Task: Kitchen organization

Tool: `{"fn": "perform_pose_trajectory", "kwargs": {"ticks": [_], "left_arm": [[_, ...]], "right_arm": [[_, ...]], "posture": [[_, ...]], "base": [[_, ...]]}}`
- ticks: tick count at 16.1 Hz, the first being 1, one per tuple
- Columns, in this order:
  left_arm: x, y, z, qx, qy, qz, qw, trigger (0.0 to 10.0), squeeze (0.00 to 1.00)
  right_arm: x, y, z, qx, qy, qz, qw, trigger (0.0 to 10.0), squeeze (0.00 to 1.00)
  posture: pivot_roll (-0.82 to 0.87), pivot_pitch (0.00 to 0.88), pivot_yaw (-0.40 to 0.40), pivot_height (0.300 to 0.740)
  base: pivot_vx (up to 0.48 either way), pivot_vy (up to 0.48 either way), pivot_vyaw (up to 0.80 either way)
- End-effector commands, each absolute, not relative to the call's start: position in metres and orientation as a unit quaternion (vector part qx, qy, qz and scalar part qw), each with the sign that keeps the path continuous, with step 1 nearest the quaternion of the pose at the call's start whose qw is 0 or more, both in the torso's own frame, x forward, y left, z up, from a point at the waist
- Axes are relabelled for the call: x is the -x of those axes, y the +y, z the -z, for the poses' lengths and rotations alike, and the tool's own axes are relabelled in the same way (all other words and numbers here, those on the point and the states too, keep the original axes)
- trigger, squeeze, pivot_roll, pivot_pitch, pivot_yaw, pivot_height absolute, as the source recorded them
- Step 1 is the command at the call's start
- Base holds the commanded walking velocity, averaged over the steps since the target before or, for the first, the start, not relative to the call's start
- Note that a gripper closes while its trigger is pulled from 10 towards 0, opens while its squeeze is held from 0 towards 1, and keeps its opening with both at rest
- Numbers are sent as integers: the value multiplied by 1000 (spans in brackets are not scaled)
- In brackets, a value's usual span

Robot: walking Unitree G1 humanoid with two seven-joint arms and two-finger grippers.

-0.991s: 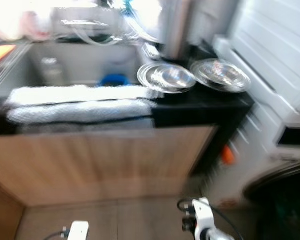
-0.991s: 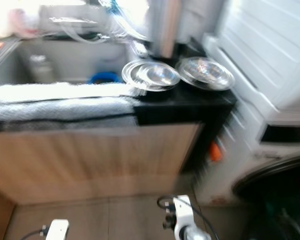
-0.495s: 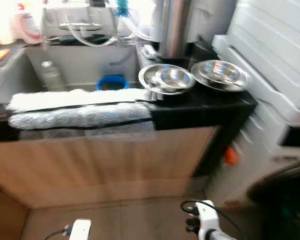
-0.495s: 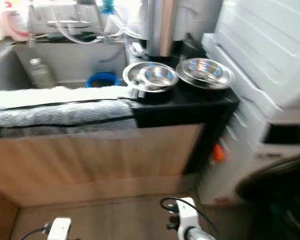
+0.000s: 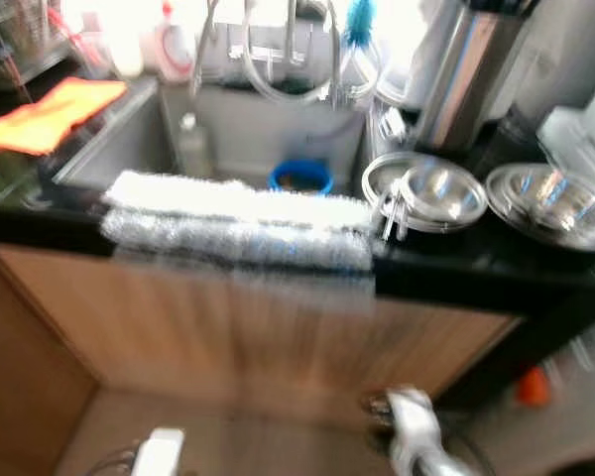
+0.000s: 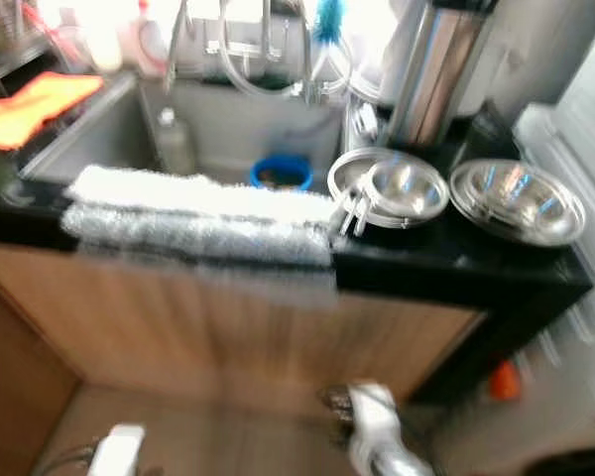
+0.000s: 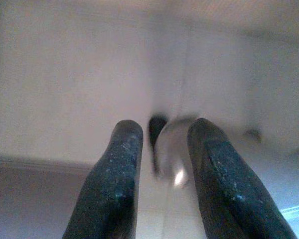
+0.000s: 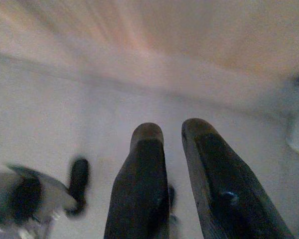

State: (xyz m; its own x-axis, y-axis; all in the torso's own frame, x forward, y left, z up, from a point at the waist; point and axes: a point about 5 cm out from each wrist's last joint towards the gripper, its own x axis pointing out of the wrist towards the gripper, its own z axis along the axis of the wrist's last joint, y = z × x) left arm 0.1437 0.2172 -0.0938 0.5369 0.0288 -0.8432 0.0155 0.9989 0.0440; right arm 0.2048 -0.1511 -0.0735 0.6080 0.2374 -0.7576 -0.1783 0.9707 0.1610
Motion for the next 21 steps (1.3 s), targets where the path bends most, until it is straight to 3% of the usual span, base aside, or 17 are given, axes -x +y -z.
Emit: {"fn": "perform_pose_trajectory", "kwargs": {"ticks": [1, 10, 12, 19, 21], "left_arm": [[-151, 209, 92, -27, 474, 10, 880, 10000, 0], [-150, 208, 93, -32, 475, 19, 879, 10000, 0], [-168, 198, 86, -29, 444, 34, 895, 10000, 0], [-149, 205, 95, -25, 484, 15, 874, 10000, 0], [-157, 203, 92, -27, 482, 11, 876, 10000, 0]], "right_arm": [[-192, -163, 80, -31, 446, -100, 889, 10000, 0], [-191, -163, 81, -32, 448, -100, 888, 10000, 0], [-191, -162, 80, -35, 446, -98, 889, 10000, 0], [-193, -163, 80, -37, 444, -96, 890, 10000, 0], [-193, -163, 79, -36, 443, -95, 891, 10000, 0]], "posture": [[32, 2, -30, 740], [30, 0, -25, 740], [28, 0, -22, 740], [26, 5, -27, 740], [25, 9, -29, 740]], "base": [[0, 0, 0], [0, 0, 0], [0, 0, 0], [0, 0, 0], [148, 0, 0]]}}
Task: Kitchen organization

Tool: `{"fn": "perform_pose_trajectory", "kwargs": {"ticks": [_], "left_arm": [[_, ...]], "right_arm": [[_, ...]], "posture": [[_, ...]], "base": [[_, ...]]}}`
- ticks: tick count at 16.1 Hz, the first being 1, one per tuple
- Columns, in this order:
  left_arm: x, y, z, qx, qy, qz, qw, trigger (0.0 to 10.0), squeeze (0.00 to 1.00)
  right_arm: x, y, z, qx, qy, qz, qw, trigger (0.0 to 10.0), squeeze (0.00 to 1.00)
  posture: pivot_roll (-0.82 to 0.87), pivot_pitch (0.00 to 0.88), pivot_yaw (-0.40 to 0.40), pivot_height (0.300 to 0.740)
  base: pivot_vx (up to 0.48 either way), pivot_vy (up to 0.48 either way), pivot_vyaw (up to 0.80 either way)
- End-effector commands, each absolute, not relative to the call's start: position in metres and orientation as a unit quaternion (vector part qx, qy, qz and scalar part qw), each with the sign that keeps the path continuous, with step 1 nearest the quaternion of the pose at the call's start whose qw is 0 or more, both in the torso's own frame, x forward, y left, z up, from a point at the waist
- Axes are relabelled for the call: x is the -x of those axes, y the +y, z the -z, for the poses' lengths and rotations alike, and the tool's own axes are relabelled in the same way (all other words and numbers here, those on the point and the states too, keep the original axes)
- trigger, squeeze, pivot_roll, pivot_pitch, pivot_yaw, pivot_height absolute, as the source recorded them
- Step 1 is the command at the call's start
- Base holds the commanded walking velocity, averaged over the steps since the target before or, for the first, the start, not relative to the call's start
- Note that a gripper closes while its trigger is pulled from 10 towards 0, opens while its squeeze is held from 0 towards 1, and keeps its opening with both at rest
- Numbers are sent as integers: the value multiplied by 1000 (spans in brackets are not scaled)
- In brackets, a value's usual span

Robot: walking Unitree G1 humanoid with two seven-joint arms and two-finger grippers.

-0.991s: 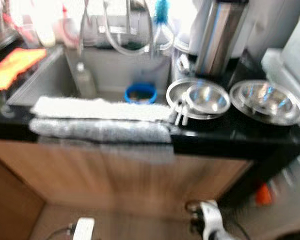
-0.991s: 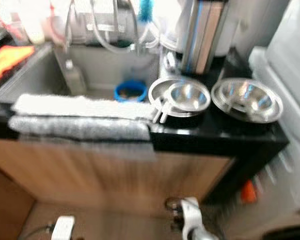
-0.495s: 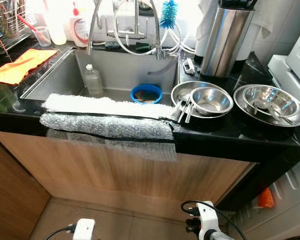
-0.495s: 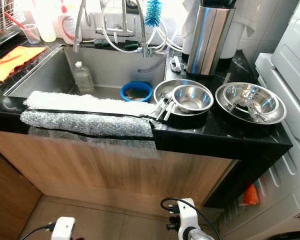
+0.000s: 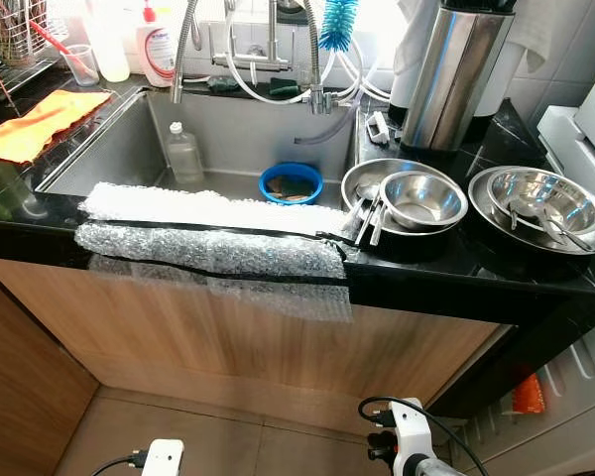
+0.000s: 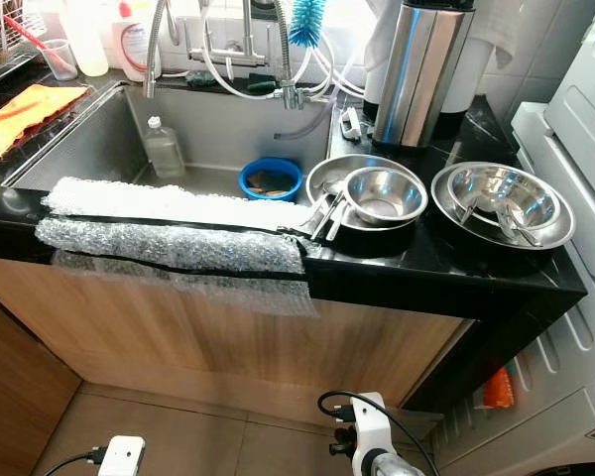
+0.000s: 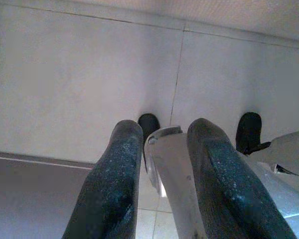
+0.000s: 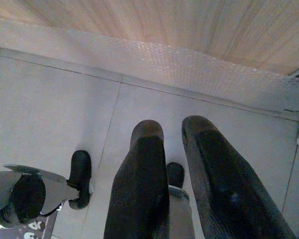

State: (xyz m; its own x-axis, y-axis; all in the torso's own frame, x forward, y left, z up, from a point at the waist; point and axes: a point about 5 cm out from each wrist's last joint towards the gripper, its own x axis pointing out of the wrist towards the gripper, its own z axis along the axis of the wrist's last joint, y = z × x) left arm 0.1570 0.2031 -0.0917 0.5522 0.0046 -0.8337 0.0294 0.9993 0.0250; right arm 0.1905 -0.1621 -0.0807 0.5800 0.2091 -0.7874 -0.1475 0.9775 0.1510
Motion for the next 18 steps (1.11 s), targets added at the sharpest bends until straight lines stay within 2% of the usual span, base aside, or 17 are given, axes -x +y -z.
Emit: {"fn": "perform_pose_trajectory", "kwargs": {"ticks": [1, 5, 18], "left_arm": [[-158, 202, 92, -27, 482, 10, 876, 10000, 0], [-160, 199, 92, -25, 480, 14, 877, 10000, 0], [-164, 195, 90, -11, 468, 21, 883, 10000, 0]], "right_arm": [[-193, -163, 79, -36, 443, -95, 891, 10000, 0], [-194, -164, 79, -36, 442, -95, 891, 10000, 0], [-194, -165, 79, -36, 442, -92, 892, 10000, 0]], "posture": [[25, 9, -29, 740], [26, 10, -31, 740], [26, 13, -35, 740]], "base": [[296, 0, 0], [271, 0, 0], [0, 0, 0]]}}
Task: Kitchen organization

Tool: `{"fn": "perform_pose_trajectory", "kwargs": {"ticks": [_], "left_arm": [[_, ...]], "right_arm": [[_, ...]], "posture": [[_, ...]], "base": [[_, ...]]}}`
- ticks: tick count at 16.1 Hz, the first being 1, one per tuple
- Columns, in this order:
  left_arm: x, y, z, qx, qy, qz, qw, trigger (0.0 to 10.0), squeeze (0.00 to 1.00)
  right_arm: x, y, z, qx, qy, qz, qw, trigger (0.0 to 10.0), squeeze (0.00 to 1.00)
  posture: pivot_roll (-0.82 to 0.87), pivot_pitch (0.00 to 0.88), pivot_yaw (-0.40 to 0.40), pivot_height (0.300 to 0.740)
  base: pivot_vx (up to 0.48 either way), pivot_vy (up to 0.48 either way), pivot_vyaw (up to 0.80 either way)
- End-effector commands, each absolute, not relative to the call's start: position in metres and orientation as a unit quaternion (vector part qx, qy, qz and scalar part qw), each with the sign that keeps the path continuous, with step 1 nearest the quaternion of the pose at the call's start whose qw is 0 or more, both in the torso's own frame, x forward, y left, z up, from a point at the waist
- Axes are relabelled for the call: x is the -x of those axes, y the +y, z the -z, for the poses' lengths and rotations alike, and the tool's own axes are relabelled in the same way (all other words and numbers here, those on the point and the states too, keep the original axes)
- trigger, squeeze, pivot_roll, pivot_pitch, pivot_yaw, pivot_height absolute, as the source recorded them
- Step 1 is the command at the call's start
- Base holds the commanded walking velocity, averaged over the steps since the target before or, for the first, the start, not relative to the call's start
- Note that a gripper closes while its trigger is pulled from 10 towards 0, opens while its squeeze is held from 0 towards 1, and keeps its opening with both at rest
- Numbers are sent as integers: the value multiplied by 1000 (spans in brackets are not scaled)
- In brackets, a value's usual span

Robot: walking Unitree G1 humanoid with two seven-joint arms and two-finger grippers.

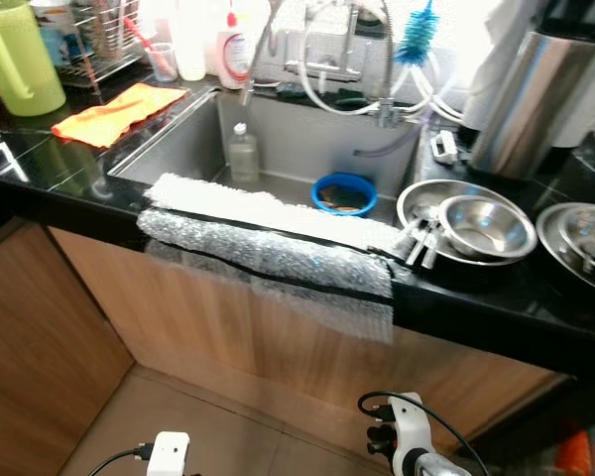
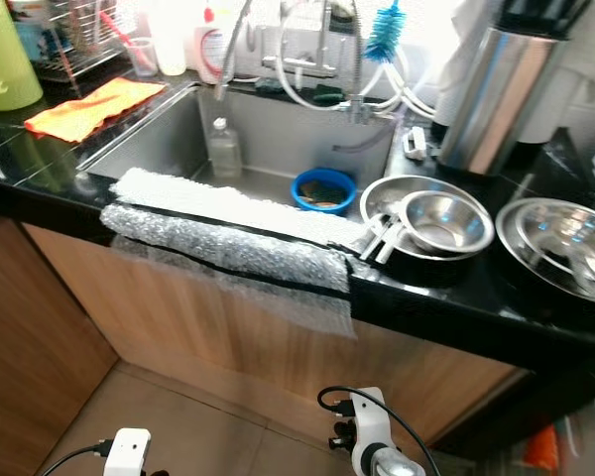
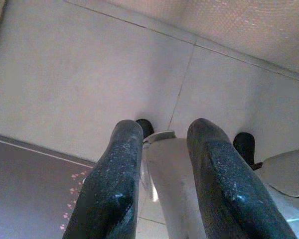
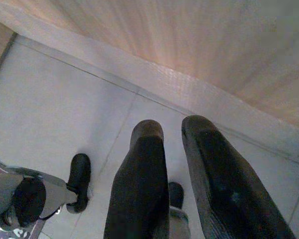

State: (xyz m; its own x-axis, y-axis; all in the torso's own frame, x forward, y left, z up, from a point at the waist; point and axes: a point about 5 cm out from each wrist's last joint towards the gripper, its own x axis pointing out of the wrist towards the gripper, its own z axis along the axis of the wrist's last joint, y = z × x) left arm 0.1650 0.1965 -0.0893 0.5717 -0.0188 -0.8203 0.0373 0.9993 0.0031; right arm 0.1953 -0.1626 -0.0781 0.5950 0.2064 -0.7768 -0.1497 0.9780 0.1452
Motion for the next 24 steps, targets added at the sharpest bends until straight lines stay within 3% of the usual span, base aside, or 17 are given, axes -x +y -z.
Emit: {"fn": "perform_pose_trajectory", "kwargs": {"ticks": [1, 6, 24], "left_arm": [[-164, 195, 90, -8, 468, 20, 883, 10000, 0], [-163, 195, 91, -7, 470, 18, 883, 10000, 0], [-165, 196, 89, -19, 455, 18, 890, 10000, 0]], "right_arm": [[-194, -164, 79, -44, 443, -90, 891, 10000, 0], [-194, -164, 79, -37, 444, -96, 890, 10000, 0], [-195, -162, 78, -41, 437, -91, 894, 10000, 0]], "posture": [[27, 12, -34, 740], [28, 13, -34, 740], [32, 7, -26, 740]], "base": [[0, 0, -669], [0, 318, -666], [0, 319, -132]]}}
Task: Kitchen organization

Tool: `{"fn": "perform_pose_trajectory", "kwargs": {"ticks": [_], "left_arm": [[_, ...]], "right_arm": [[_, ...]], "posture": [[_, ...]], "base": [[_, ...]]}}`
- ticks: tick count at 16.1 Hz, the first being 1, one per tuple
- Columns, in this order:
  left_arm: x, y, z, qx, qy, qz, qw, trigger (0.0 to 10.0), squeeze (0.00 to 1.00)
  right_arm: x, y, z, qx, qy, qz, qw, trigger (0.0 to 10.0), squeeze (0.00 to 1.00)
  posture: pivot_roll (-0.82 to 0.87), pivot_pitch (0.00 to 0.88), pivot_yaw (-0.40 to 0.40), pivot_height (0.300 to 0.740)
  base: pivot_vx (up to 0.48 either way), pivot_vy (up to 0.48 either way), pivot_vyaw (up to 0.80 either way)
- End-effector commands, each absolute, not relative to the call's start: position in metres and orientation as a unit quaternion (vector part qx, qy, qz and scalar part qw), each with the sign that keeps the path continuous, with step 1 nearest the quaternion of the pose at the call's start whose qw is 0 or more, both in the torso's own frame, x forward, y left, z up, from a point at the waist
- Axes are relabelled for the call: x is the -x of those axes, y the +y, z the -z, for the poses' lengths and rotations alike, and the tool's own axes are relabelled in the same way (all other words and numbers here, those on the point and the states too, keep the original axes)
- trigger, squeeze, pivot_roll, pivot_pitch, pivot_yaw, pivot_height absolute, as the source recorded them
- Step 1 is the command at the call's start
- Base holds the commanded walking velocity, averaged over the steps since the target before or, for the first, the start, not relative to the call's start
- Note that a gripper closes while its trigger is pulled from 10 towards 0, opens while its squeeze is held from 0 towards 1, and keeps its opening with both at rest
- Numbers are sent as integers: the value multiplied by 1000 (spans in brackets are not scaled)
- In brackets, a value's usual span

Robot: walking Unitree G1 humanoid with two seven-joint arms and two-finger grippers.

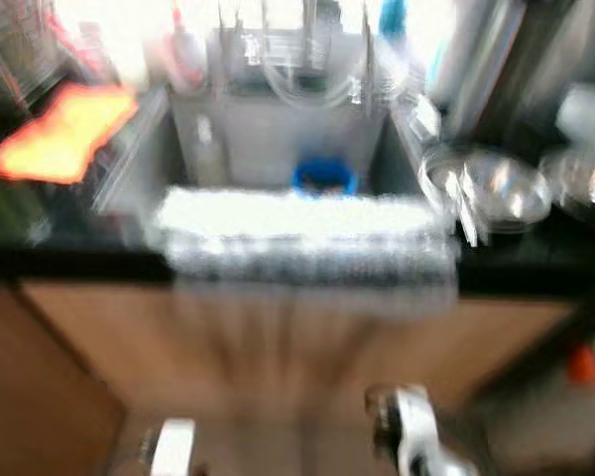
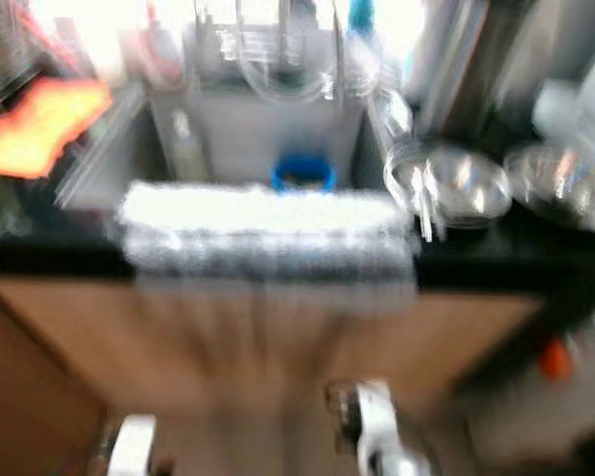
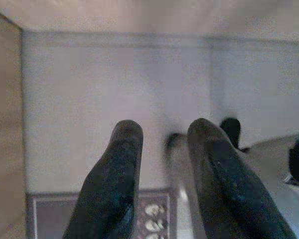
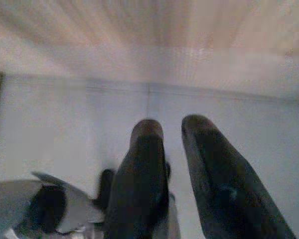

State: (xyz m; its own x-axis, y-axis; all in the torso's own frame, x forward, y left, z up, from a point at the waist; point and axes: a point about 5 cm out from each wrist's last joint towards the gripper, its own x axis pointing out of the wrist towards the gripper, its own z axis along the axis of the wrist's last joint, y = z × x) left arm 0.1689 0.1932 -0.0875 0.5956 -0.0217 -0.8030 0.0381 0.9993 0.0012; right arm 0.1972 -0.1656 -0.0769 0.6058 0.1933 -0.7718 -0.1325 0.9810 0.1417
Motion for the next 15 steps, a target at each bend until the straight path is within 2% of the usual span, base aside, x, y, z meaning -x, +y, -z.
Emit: {"fn": "perform_pose_trajectory", "kwargs": {"ticks": [1, 8, 15], "left_arm": [[-165, 196, 88, -23, 451, 20, 892, 10000, 0], [-170, 195, 85, -25, 425, 38, 904, 10000, 0], [-169, 196, 85, -11, 418, 22, 908, 10000, 0]], "right_arm": [[-195, -162, 78, -40, 437, -92, 894, 10000, 0], [-196, -161, 78, -39, 432, -91, 897, 10000, 0], [-195, -163, 78, -50, 425, -48, 903, 10000, 0]], "posture": [[38, 6, -26, 740], [32, 0, -23, 740], [7, 0, -14, 740]], "base": [[0, 0, 0], [0, 0, 0], [0, 0, 0]]}}
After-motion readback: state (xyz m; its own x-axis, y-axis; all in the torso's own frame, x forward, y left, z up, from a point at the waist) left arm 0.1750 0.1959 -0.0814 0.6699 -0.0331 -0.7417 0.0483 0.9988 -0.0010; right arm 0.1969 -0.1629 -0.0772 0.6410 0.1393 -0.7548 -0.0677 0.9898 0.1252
